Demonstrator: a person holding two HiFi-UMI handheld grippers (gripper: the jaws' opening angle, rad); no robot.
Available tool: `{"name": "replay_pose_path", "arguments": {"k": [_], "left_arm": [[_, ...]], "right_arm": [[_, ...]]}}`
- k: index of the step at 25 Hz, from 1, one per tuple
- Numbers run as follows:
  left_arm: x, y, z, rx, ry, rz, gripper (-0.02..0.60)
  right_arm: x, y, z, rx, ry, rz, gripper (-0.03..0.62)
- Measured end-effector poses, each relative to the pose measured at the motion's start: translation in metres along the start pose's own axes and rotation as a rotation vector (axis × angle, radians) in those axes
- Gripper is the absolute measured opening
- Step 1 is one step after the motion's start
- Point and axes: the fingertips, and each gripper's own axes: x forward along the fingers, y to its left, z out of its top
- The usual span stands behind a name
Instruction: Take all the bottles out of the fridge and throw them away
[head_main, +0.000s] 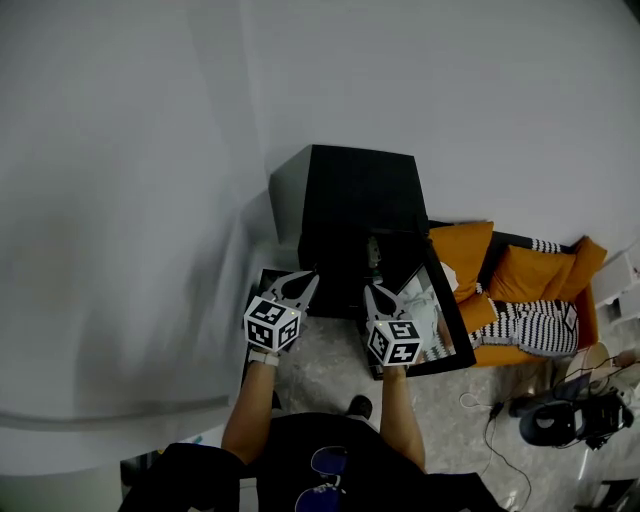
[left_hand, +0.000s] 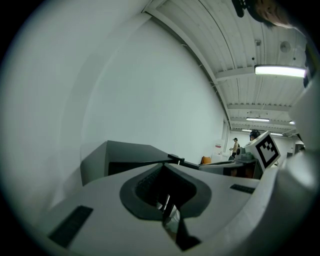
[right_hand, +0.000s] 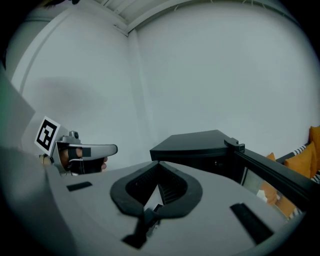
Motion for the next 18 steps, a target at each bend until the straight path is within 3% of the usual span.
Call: {"name": "replay_pose_path", "arguments": {"k": [18], "left_arm": [[-0.007,-0.028,-0.018,0.011,0.013,-0.002,0.006]], "right_arm": [[-0.03,-0.013,-0.027,-0.001,0.03,-0.027,0.008]]}}
